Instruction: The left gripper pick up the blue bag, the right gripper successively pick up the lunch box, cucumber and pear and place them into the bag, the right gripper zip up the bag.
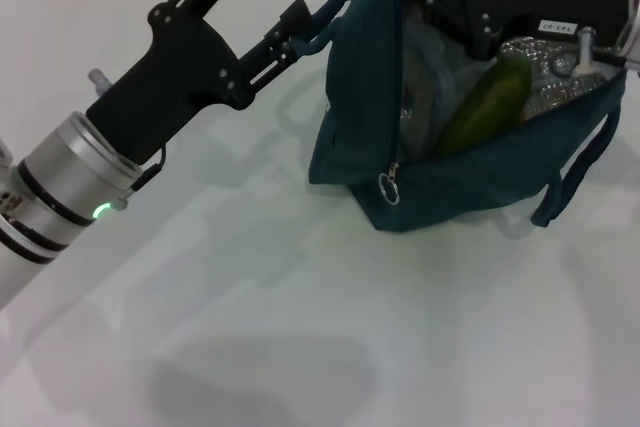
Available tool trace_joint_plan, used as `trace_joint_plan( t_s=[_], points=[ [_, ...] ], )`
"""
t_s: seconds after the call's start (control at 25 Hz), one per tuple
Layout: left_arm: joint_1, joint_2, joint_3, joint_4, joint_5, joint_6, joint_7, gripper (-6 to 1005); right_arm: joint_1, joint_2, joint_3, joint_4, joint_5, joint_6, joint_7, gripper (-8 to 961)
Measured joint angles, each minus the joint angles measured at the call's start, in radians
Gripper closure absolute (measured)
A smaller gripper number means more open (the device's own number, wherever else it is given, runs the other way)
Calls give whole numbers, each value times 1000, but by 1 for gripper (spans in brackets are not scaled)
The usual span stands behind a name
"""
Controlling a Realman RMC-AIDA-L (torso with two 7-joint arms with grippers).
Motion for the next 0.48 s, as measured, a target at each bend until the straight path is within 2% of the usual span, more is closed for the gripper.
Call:
trace_joint_plan(
  t_s=[0.2,0.48],
  points=[
    [7,0,0,1,-44,-6,3,234,4,3,0,0,-6,1,-5,917],
    [50,0,0,7,-250,12,-25,233,29,3,0,-3,-65,-33,0,916]
  ],
)
